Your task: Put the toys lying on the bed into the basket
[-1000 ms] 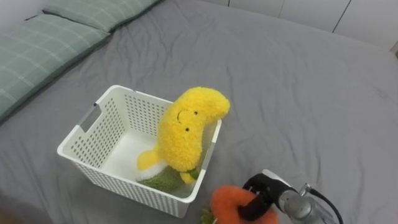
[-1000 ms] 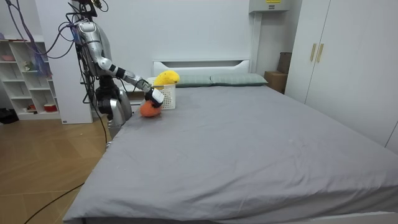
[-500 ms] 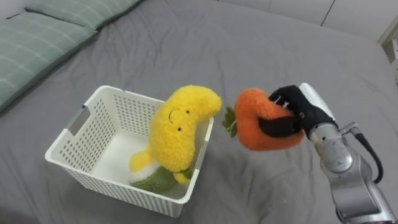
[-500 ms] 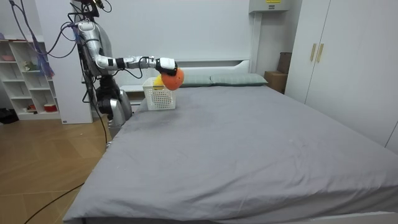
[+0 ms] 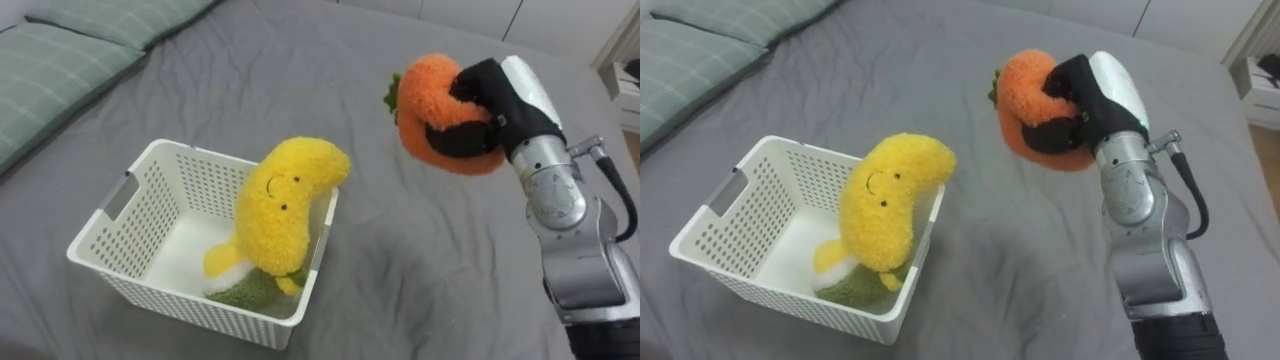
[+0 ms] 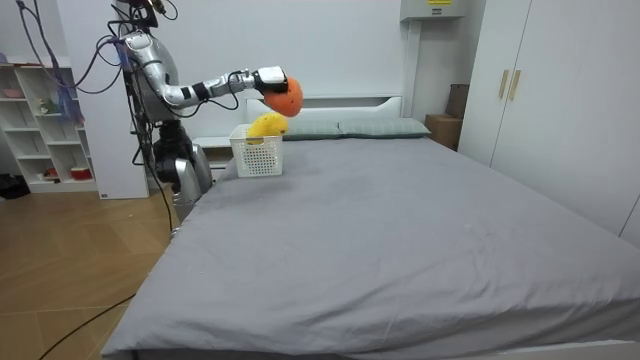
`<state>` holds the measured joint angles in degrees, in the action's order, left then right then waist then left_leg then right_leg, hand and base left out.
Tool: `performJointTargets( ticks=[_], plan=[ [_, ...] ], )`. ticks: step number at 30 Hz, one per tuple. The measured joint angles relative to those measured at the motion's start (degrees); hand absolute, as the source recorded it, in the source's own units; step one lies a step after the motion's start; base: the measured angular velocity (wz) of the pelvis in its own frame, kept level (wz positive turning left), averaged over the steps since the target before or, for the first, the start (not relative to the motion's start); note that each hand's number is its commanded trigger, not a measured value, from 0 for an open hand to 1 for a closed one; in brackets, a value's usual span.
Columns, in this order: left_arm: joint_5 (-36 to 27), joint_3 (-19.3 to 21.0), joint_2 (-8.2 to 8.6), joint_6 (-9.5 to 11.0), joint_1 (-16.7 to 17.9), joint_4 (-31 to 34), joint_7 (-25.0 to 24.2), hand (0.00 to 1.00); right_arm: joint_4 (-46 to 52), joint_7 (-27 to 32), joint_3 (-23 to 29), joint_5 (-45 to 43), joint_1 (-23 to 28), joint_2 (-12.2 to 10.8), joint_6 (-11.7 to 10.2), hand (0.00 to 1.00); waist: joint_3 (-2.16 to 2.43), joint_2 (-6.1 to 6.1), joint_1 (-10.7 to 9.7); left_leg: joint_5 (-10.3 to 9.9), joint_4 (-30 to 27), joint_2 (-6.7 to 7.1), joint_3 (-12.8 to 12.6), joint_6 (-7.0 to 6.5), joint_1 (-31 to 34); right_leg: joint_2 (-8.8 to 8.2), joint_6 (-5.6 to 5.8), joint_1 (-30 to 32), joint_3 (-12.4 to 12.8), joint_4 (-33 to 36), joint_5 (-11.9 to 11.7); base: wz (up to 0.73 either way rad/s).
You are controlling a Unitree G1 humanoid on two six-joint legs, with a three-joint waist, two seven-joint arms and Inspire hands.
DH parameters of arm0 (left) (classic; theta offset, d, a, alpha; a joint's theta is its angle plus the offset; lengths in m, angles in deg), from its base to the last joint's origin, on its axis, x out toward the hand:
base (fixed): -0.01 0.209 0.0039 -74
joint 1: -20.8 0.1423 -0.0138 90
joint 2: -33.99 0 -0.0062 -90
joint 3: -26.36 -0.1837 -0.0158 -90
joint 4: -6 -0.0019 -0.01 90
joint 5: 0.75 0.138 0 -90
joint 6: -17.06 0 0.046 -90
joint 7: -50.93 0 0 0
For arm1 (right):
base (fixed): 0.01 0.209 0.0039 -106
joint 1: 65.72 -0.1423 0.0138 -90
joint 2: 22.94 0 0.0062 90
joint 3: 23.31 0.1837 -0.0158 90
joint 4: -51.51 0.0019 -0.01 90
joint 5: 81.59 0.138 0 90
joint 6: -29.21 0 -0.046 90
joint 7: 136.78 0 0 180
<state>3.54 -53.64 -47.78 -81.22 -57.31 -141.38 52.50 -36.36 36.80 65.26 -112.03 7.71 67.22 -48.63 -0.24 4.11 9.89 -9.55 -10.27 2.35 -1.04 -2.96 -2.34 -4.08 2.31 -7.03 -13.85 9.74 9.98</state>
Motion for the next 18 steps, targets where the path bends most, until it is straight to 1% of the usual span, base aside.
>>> performJointTargets(
  ticks=[3,5,6,8,9,11,12,13,15,17,18],
  plan=[
    [0.43,0.49,-0.03,-0.02,0.07,-0.07,-0.03,0.0,2.25,-0.03,-0.21,0.14,-1.15,-0.31,0.18,1.0,0.0,0.0,0.42,0.0,-0.16,0.05,0.53,0.0,0.36,-0.01,0.0,0.09,-0.42,-0.05,0.0,0.08],
    [0.38,0.67,-0.03,-0.04,0.05,0.08,-0.22,0.0,5.67,-0.62,-0.94,0.13,-1.22,-0.3,1.21,1.0,0.07,0.09,1.11,0.02,-0.1,0.07,0.69,0.02,0.81,-0.01,0.0,0.53,-0.46,-0.04,0.0,0.0],
    [0.38,0.62,-0.03,-0.22,0.06,0.07,-0.61,0.0,7.62,-0.89,-2.04,0.13,-1.65,-0.32,1.64,1.0,0.07,0.11,1.36,0.06,0.01,0.06,0.69,0.03,0.87,-0.01,0.0,0.68,-0.45,-0.05,0.0,0.0],
    [0.39,0.56,-0.01,-0.43,0.01,0.07,-0.92,0.0,8.43,-1.75,-3.86,-0.3,-3.13,-0.38,1.68,1.0,0.17,0.25,1.57,0.08,0.03,0.12,0.93,0.04,0.9,-0.01,0.0,0.58,-0.48,-0.11,0.0,0.04],
    [0.38,0.56,-0.01,-0.44,-0.16,0.06,-0.96,0.0,8.57,-2.89,-4.95,-0.91,-4.14,-0.38,1.7,1.0,0.3,0.52,1.6,0.15,0.02,0.17,1.27,0.05,1.06,-0.01,0.0,0.59,-0.53,-0.16,0.0,0.1],
    [0.31,0.25,0.01,-0.44,-0.36,0.06,-0.9,0.0,8.57,-4.37,-6.89,-1.54,-5.37,-0.39,2.1,1.0,0.34,0.9,1.9,0.19,0.01,0.22,1.38,0.06,1.12,-0.01,0.0,0.57,-0.67,-0.16,0.0,0.06],
    [0.14,-0.07,-0.04,-0.42,-0.56,0.06,-0.86,0.0,8.57,-5.24,-8.38,-2.3,-6.03,-0.38,2.59,1.0,0.31,1.11,2.59,0.21,0.0,0.22,1.43,0.06,1.11,-0.02,0.0,0.56,-0.84,-0.13,0.0,0.04],
    [-0.3,-0.16,-0.15,-0.4,-0.99,0.02,-0.82,0.0,8.57,-6.09,-9.55,-2.76,-6.37,-0.46,2.91,1.0,0.18,1.35,3.21,0.21,-0.07,0.24,1.61,0.06,1.07,-0.02,0.0,0.38,-1.12,-0.14,0.0,0.07],
    [-0.28,-0.19,-0.28,-0.22,-1.21,0.02,-0.78,0.0,8.57,-7.72,-11.39,-3.13,-7.04,-0.54,2.95,1.0,0.01,1.73,3.44,0.22,-0.25,0.32,2.1,0.06,1.08,-0.07,0.0,0.1,-1.76,-0.17,0.0,0.14],
    [-0.19,-0.2,-0.35,-0.2,-1.29,0.03,-0.78,0.0,8.57,-9.3,-12.72,-3.15,-7.48,-0.7,3.02,1.0,-0.04,1.9,4.15,0.23,-0.46,0.46,2.73,0.05,1.15,-0.14,0.0,-0.26,-2.11,-0.2,0.0,0.17],
    [-0.14,-0.23,-0.4,-0.2,-1.34,0.09,-0.79,0.0,8.57,-10.23,-13.46,-3.24,-7.8,-0.82,3.39,1.0,-0.09,2.0,4.53,0.23,-0.48,0.5,2.99,0.05,1.25,-0.14,0.0,-0.3,-2.23,-0.2,0.0,0.16]
  ],
)
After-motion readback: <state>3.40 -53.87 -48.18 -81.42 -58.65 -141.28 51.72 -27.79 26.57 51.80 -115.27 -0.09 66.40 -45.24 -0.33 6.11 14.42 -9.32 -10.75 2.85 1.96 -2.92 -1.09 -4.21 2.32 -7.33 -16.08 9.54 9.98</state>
